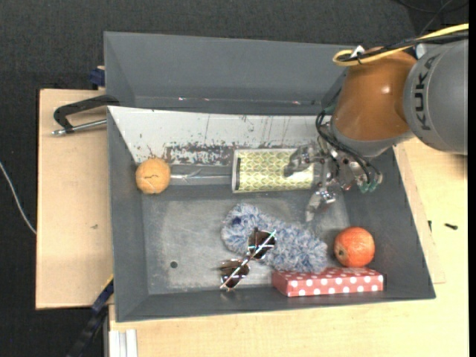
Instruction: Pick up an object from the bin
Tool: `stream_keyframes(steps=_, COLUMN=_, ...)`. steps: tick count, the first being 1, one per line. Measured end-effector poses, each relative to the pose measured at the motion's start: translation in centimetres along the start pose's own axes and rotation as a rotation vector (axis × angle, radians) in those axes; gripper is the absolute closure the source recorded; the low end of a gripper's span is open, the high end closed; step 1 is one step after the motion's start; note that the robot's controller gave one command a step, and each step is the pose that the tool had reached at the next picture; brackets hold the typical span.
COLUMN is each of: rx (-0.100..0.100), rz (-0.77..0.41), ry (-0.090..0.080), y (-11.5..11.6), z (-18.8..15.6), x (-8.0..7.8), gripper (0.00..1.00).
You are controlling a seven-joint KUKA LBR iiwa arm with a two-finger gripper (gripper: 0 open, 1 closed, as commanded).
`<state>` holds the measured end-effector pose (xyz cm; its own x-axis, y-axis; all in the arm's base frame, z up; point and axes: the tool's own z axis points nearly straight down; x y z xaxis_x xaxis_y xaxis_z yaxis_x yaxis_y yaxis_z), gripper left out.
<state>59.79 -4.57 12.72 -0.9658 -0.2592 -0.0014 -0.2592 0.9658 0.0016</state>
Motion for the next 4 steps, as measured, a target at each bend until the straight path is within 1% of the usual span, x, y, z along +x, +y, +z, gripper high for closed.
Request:
stream_keyframes(steps=1, rx=0.001, rz=0.000, ry=0.000, y=-0.04, z=-0.03, x=-0.01, gripper=1.00)
stream_keyframes(steps=2, rx=0.001, rz=0.000, ry=0.000, y=-0.04, z=-0.03, x=-0.01, gripper=0.00)
stream_keyframes(steps=3, rx=0.001, rz=0.000, ry=-0.001, y=-0.04, z=-0.03, x=-0.01, gripper=1.00)
stream_keyframes(steps=4, rx=0.001, rz=0.000, ry=-0.001, y=-0.03, z=-0.03, x=-0.01, gripper=0.00)
